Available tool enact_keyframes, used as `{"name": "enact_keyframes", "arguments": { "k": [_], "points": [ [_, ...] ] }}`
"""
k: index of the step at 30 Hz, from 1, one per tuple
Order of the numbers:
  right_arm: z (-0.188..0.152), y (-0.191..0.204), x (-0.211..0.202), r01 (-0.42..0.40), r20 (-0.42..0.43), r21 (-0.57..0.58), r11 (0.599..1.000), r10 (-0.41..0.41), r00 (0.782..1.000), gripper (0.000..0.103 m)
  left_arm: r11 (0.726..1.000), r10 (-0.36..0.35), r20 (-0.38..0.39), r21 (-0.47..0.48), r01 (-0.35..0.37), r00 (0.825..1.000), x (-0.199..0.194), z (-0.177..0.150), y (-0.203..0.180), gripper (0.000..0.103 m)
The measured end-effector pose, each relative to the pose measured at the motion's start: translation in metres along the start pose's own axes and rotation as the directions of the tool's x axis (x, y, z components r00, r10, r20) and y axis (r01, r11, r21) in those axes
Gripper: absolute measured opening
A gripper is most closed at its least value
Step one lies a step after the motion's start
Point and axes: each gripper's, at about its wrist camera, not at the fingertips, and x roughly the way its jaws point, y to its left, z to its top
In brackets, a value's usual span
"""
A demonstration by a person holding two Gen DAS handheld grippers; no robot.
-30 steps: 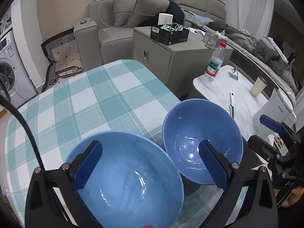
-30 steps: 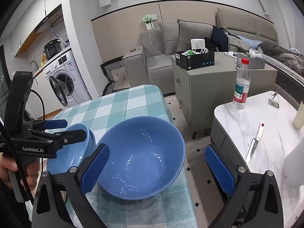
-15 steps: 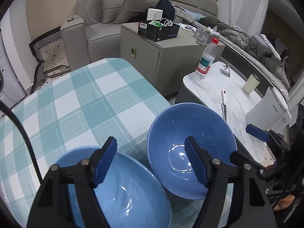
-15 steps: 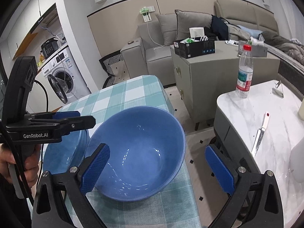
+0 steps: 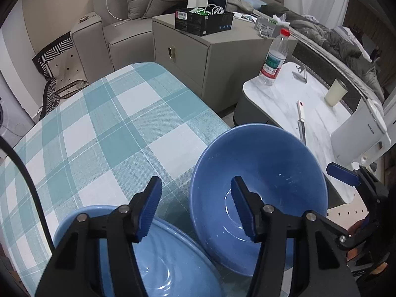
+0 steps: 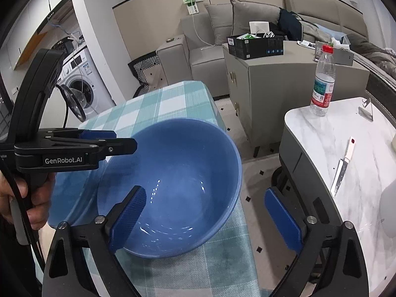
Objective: Organize plates and bowls
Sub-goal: 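Close both tools on the rim of the remaining blue bowl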
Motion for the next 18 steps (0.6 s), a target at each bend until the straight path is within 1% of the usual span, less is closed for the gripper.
{"name": "enact_keyframes", "arguments": {
  "k": [2, 5, 6, 8, 10, 11, 12, 14, 16, 18],
  "points": [
    [-0.001, -0.002, 0.004, 0.001, -0.023, 0.001, 1.000, -0.001, 1.000, 0.084, 1.000, 0.010, -0.009, 0.010, -0.010, 1.000, 0.002, 0.000, -0.002, 0.057],
    [-0.003, -0.004, 0.006, 0.002, -0.041, 0.000, 1.000, -0.002, 0.999, 0.075, 0.999, 0.018, -0.024, 0.034, -0.018, 1.000, 0.006, 0.000, -0.006, 0.056],
    [-0.003, -0.004, 0.006, -0.005, -0.041, -0.001, 1.000, 0.005, 0.999, 0.074, 0.999, 0.025, -0.030, 0.044, -0.024, 0.999, 0.008, 0.000, -0.008, 0.055],
    [-0.004, -0.004, 0.003, -0.016, -0.034, -0.002, 1.000, 0.016, 0.999, 0.066, 0.998, 0.023, -0.045, 0.064, -0.020, 0.999, 0.010, 0.000, -0.012, 0.052],
    [-0.003, 0.000, 0.001, -0.025, -0.028, -0.017, 1.000, 0.024, 0.999, 0.064, 0.996, 0.026, -0.050, 0.081, -0.022, 0.998, 0.011, -0.001, -0.016, 0.051],
    [-0.003, 0.002, 0.000, -0.013, -0.028, -0.027, 1.000, 0.013, 1.000, 0.063, 0.996, 0.028, -0.049, 0.086, -0.024, 0.998, 0.011, -0.002, -0.017, 0.050],
    [-0.003, 0.004, 0.000, -0.004, -0.028, -0.034, 0.999, 0.003, 1.000, 0.062, 0.996, 0.024, -0.052, 0.088, -0.020, 0.998, 0.011, -0.002, -0.018, 0.047],
    [-0.003, 0.003, 0.001, -0.001, -0.028, -0.033, 0.999, 0.001, 1.000, 0.058, 0.996, 0.020, -0.057, 0.091, -0.015, 0.998, 0.011, -0.002, -0.019, 0.043],
    [-0.003, 0.000, -0.001, -0.001, -0.025, -0.024, 1.000, 0.000, 1.000, 0.055, 0.995, 0.030, -0.055, 0.093, -0.025, 0.998, 0.012, -0.002, -0.021, 0.043],
    [-0.002, -0.003, -0.003, 0.001, -0.015, -0.016, 1.000, -0.001, 1.000, 0.055, 0.996, 0.022, -0.053, 0.087, -0.017, 0.998, 0.012, -0.002, -0.022, 0.040]
  ]
}}
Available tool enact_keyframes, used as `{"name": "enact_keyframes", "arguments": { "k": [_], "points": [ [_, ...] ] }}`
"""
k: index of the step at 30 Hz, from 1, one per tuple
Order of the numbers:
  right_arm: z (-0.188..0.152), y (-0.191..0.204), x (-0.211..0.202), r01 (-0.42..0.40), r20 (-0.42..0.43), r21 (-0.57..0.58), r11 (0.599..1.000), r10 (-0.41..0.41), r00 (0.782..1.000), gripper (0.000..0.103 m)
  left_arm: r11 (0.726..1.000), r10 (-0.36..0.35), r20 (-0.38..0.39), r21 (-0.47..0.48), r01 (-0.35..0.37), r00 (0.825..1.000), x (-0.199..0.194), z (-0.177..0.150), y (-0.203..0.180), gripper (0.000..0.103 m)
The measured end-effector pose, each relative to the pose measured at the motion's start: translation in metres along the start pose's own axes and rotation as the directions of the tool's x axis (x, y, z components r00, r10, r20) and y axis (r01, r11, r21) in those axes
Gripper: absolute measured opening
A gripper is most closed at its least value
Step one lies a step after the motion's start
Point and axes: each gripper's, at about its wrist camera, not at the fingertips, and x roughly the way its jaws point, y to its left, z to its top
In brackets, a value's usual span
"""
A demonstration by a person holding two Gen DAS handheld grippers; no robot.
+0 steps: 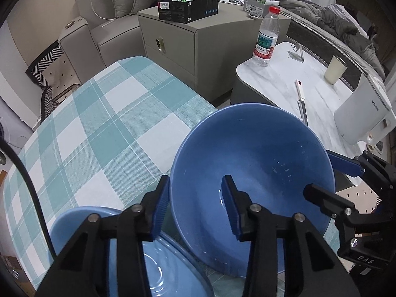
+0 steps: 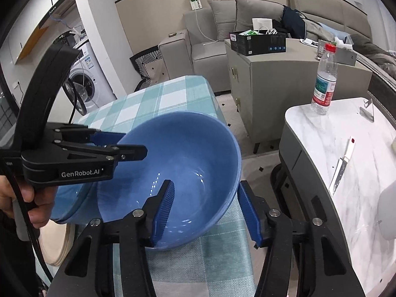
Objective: Organize plates and bowls
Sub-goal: 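Close both tools on the rim of the remaining blue bowl, then lift the blue bowl with both tools and carry it toward the bowl stack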
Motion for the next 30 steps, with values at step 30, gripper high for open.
{"name": "enact_keyframes", "arguments": {
  "k": [30],
  "points": [
    [0.002, -0.025, -0.010, 0.051, 0.042, 0.054, 0.997, -0.054, 0.998, 0.044, 0.999, -0.020, 0.005, 0.024, 0.020, 1.000, 0.001, -0.003, -0.022, 0.036]
  ]
}}
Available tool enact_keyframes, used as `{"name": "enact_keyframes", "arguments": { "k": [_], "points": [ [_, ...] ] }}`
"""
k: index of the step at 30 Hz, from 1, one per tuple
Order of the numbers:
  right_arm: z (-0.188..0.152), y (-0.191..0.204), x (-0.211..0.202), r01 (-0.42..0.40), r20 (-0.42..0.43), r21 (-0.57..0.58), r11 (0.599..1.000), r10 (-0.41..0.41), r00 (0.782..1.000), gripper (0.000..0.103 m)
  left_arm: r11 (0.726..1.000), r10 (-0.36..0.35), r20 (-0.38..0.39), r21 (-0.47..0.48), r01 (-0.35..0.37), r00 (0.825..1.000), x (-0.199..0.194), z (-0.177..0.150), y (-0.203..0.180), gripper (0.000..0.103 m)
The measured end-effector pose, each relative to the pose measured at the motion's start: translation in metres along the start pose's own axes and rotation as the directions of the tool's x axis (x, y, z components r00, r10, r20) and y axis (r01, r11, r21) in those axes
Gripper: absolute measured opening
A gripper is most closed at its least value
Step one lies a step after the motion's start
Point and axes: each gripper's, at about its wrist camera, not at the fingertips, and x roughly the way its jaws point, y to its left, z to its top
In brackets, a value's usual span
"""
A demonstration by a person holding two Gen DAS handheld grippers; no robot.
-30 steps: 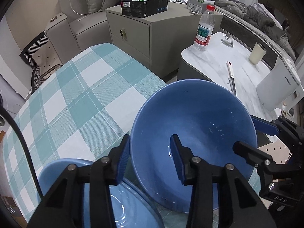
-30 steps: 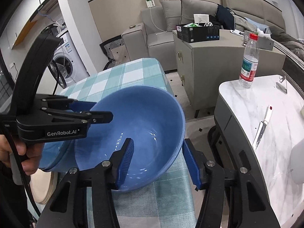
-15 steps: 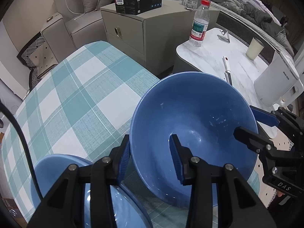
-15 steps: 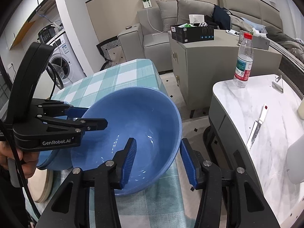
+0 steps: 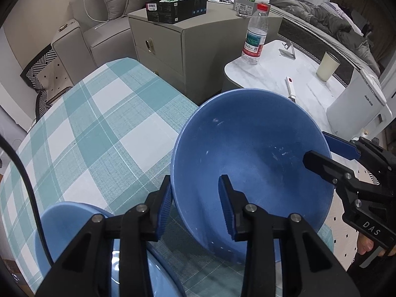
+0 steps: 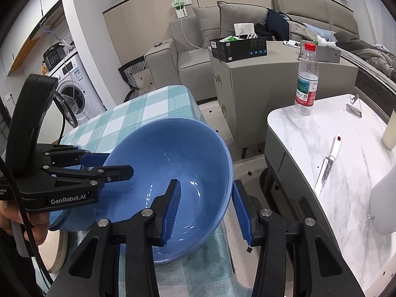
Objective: Organize plates and bowls
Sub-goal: 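Lift the blue bowl with both tools and carry it toward the bowl stack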
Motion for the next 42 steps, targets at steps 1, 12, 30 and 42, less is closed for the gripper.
{"name": "enact_keyframes", "arguments": {
  "k": [1, 12, 30, 42],
  "points": [
    [0.000, 0.000, -0.001, 0.002, 0.004, 0.000, 1.000, -0.002, 1.000, 0.044, 1.000, 0.000, 0.002, 0.001, 0.000, 1.000, -0.001, 0.000, -0.001, 0.036],
    [0.001, 0.001, -0.010, -0.007, 0.030, 0.013, 1.000, 0.007, 1.000, 0.044, 1.000, -0.003, 0.020, -0.010, 0.003, 1.000, -0.010, 0.002, -0.002, 0.036],
    [0.002, -0.006, 0.011, -0.022, 0.000, 0.053, 0.998, 0.022, 1.000, 0.044, 1.000, 0.006, -0.020, 0.002, -0.006, 1.000, 0.004, -0.003, -0.006, 0.036],
    [0.000, -0.012, 0.018, -0.023, -0.016, 0.077, 0.997, 0.024, 1.000, 0.040, 1.000, -0.016, -0.029, 0.011, 0.016, 0.999, 0.005, -0.005, -0.010, 0.036]
  ]
}}
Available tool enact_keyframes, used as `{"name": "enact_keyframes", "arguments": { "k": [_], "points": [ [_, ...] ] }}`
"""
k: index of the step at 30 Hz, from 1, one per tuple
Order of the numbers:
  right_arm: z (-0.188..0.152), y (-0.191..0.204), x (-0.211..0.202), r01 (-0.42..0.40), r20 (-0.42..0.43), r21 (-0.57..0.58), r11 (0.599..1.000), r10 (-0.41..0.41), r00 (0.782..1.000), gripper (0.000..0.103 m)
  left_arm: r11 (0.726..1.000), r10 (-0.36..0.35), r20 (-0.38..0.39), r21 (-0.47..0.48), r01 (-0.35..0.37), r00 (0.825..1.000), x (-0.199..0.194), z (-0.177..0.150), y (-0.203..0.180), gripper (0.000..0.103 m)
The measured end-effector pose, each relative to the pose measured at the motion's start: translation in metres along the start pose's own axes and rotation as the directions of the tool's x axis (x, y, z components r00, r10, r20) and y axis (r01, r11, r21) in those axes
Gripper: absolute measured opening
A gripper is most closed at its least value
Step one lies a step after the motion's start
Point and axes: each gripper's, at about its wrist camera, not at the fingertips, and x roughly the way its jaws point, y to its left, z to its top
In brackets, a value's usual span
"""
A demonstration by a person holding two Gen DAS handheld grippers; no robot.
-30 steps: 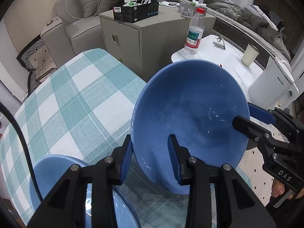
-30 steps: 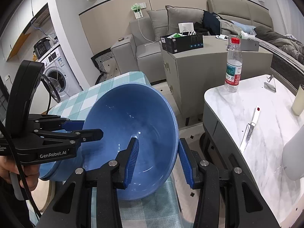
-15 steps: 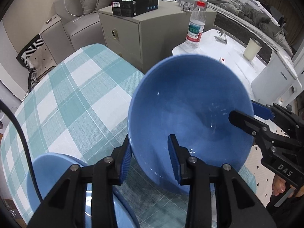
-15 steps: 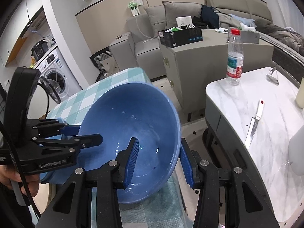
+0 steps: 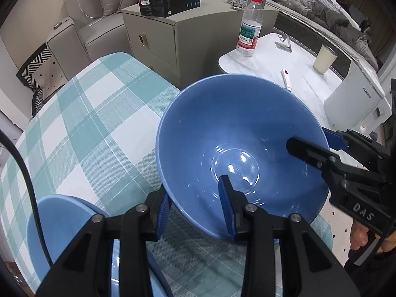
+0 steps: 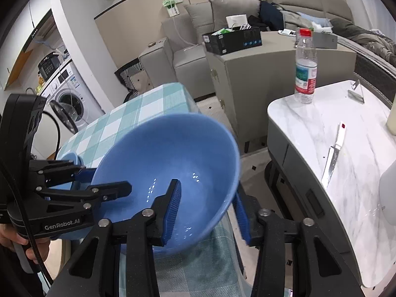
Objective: Organize plates and bowls
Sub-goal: 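Lift the blue bowl with both tools and carry it toward the bowl stack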
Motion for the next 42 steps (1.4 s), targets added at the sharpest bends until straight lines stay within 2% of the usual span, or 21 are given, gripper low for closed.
{"name": "enact_keyframes", "arguments": {
  "k": [13, 22, 42],
  "points": [
    [0.000, 0.001, -0.006, -0.001, 0.018, -0.017, 1.000, 0.002, 1.000, 0.039, 1.000, 0.003, 0.049, -0.003, -0.003, 0.999, -0.012, 0.000, 0.000, 0.036],
    [0.003, 0.012, -0.020, -0.009, 0.069, -0.043, 0.999, 0.012, 0.998, 0.039, 1.000, 0.011, 0.093, -0.018, -0.010, 0.996, -0.028, -0.003, 0.004, 0.036],
    [0.003, 0.064, -0.073, -0.044, 0.207, -0.111, 0.993, 0.067, 0.976, 0.039, 0.997, 0.047, 0.242, -0.064, -0.032, 0.969, -0.092, -0.023, 0.024, 0.036]
  ]
}}
